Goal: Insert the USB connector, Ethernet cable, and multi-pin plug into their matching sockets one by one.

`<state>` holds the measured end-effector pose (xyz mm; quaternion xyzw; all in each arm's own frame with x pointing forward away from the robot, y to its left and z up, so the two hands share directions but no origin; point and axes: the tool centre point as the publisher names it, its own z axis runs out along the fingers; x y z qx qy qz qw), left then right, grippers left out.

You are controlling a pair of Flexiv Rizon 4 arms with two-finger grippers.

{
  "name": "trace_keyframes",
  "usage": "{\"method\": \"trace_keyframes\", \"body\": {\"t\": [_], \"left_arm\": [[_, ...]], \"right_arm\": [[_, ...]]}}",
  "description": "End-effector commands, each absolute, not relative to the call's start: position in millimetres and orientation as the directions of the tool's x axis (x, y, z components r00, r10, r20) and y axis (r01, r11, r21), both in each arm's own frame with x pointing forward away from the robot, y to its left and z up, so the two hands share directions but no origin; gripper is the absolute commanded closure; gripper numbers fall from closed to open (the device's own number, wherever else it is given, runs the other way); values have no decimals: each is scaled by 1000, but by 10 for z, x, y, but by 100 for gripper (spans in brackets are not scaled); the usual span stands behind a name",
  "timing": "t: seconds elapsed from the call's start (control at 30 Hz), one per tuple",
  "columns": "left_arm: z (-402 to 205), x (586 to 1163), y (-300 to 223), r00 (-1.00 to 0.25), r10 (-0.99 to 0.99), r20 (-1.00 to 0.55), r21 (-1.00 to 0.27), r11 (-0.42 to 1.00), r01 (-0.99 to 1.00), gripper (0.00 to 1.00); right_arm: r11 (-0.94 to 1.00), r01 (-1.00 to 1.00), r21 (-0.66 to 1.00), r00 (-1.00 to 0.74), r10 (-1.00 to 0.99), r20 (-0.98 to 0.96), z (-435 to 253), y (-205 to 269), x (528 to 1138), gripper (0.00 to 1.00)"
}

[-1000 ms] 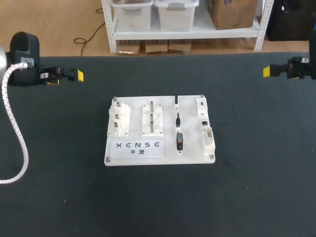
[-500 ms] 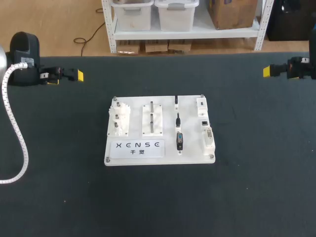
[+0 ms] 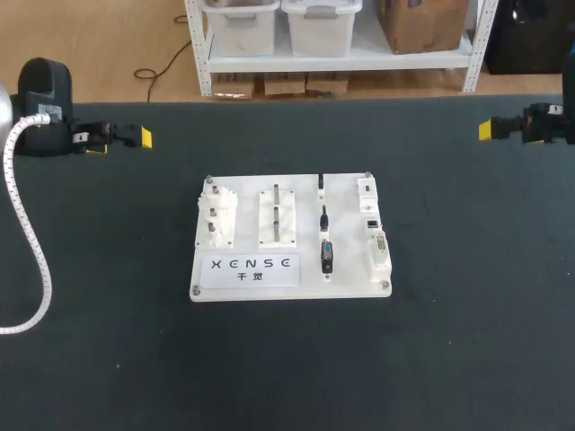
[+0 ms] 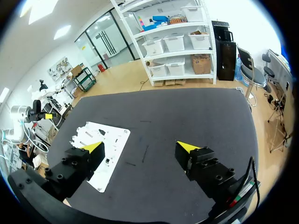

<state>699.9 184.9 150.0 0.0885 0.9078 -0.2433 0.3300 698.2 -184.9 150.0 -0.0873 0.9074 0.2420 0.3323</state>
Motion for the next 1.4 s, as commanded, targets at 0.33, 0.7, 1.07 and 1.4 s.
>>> {"method": "trace_keyframes", "body": {"t": [0.33,0.7,1.07,1.4], "left_arm": [[1500,6999,1849,-767,0,-642,-383,866,321,0],[1500,6999,1849,-767,0,-642,-383,866,321,0],[1500,6999,1849,-767,0,-642,-383,866,321,0],[1500,6999,1849,-767,0,-642,-383,866,321,0]], "right_arm": [[867,-320,382,-764,2,-645,1496,-1850,6988,0],[867,-320,382,-764,2,-645,1496,-1850,6988,0],[900,-323,293,-778,-76,-624,1594,-1502,7228,0],[929,-309,206,-830,-158,-535,1667,-637,7585,0]]}}
